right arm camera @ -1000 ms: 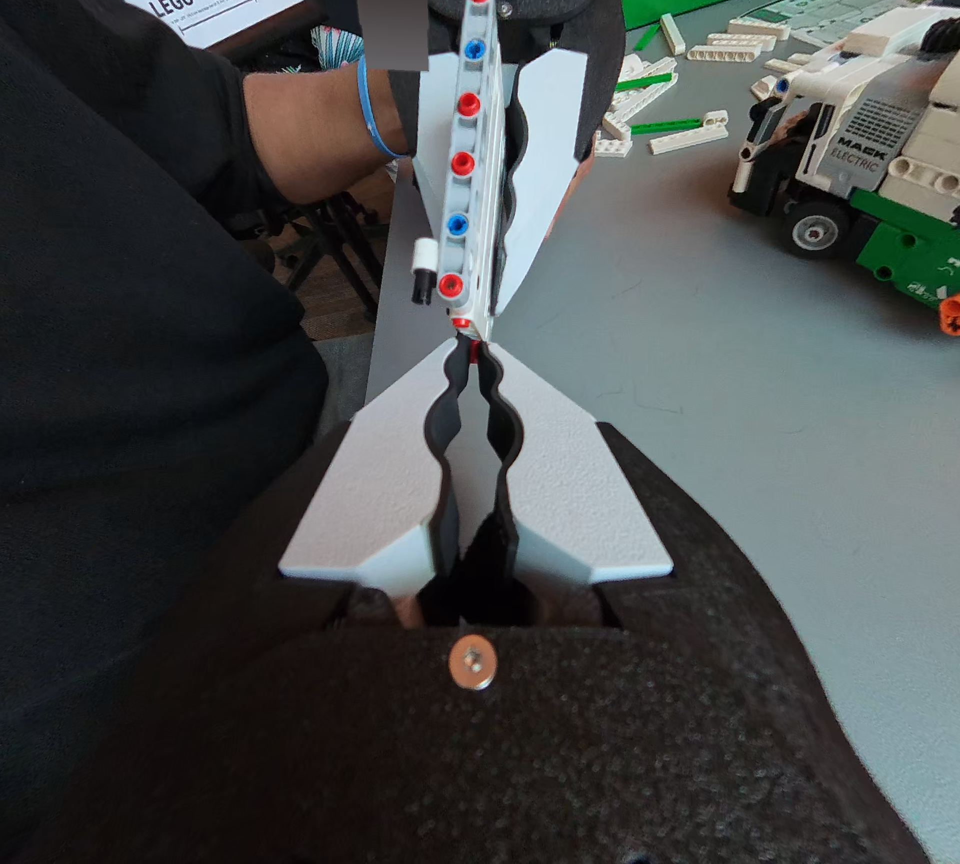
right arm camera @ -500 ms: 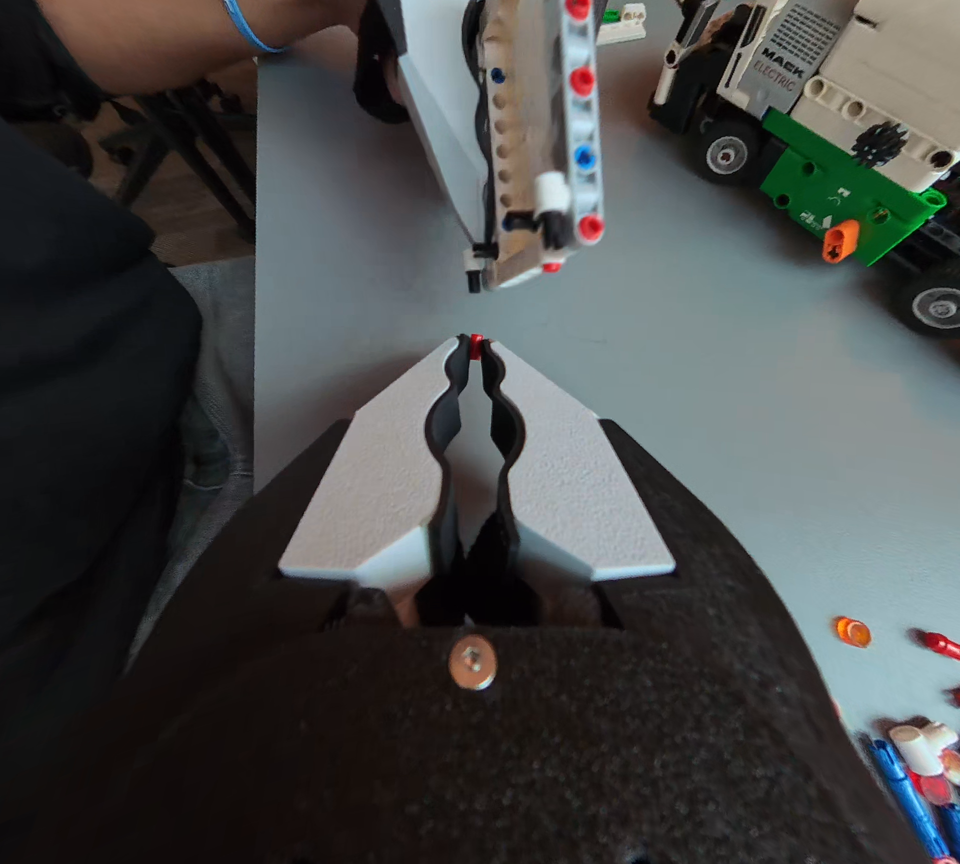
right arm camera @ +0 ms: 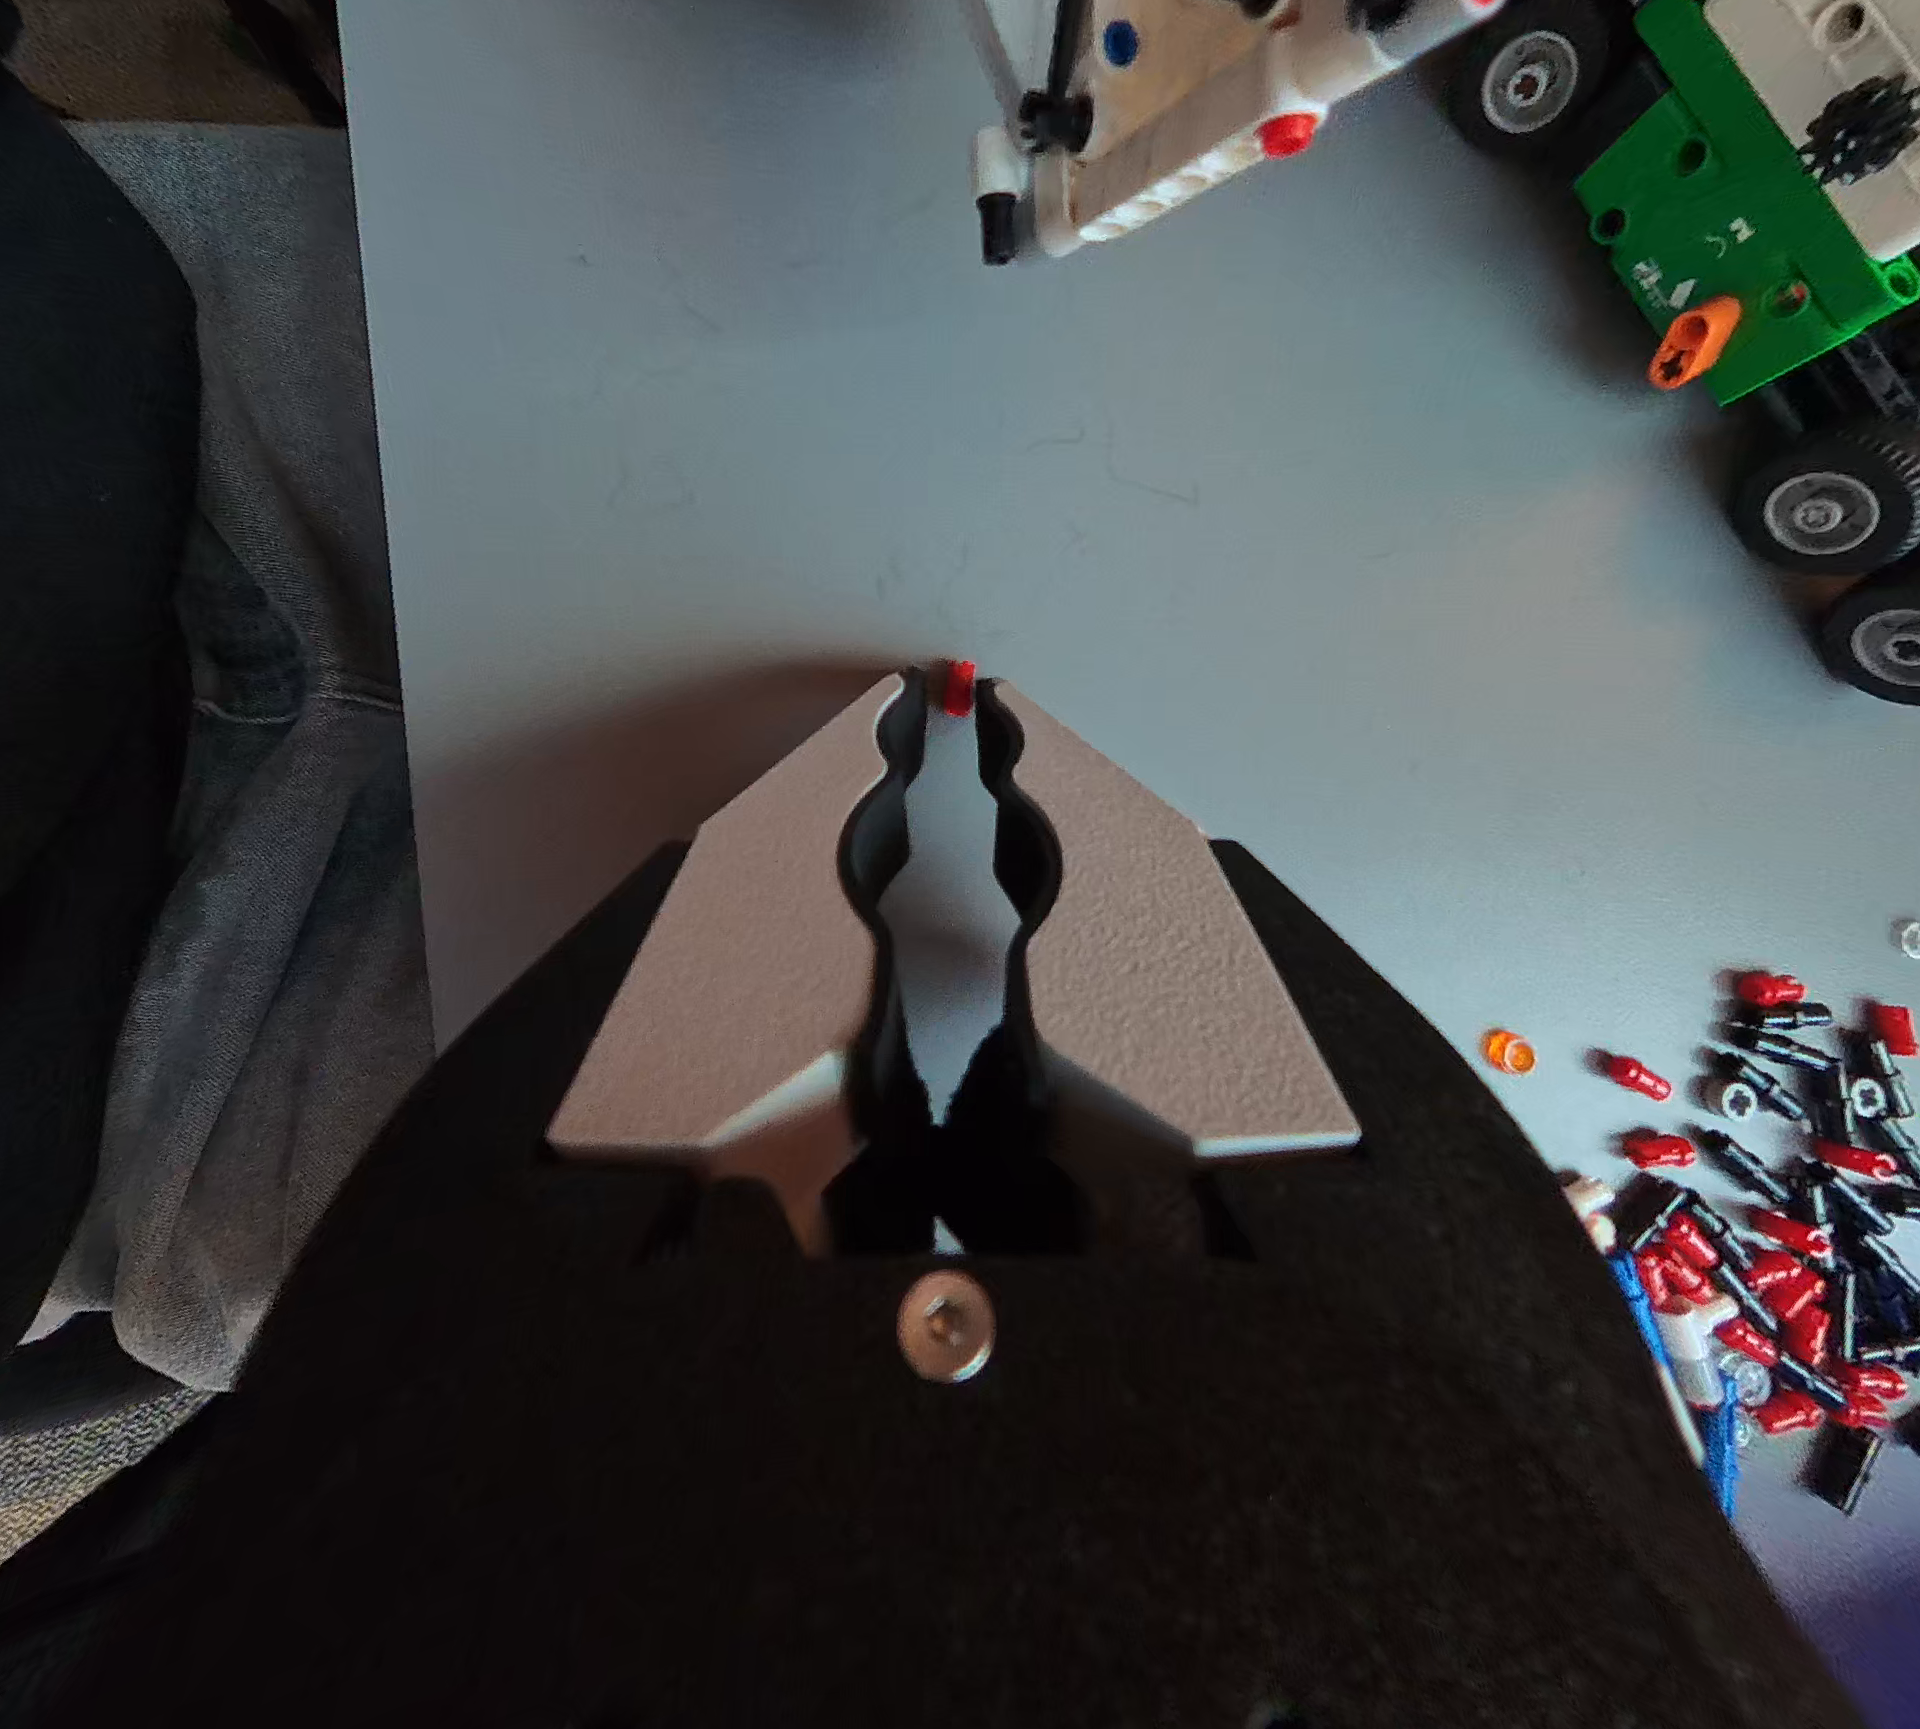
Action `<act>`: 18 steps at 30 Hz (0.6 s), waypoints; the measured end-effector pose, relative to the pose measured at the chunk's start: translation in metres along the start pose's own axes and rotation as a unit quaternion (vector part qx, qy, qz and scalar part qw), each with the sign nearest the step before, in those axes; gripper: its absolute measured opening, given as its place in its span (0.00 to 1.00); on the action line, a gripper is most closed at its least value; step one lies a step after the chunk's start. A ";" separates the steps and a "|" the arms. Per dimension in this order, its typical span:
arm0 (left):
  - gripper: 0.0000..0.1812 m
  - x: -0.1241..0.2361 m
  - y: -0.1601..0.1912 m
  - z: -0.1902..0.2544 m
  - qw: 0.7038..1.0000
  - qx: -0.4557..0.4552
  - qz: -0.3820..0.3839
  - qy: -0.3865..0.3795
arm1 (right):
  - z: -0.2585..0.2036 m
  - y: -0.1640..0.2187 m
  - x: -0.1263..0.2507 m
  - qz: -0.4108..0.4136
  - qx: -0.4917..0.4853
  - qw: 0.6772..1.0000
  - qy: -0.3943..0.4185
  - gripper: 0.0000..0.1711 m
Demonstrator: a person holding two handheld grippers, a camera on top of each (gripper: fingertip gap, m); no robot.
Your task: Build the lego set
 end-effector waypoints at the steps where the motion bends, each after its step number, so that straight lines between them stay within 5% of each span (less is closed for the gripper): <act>1: 0.03 0.000 0.000 0.000 1.000 0.000 0.000 0.000 | 0.001 0.001 0.001 0.004 -0.003 1.000 0.000 0.05; 18: 0.03 0.000 0.003 0.004 1.000 -0.006 -0.008 0.004 | 0.002 0.009 0.001 0.077 -0.015 0.997 -0.028 0.07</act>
Point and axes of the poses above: each gripper's, where its closed fingertips meet, x back along the fingers, y out of its underside, z = x × y across the jaws, the point moved 6 cm from there along x, back along the fingers, and after that the axes turned 10 degrees about -y, right-handed, at the moved point
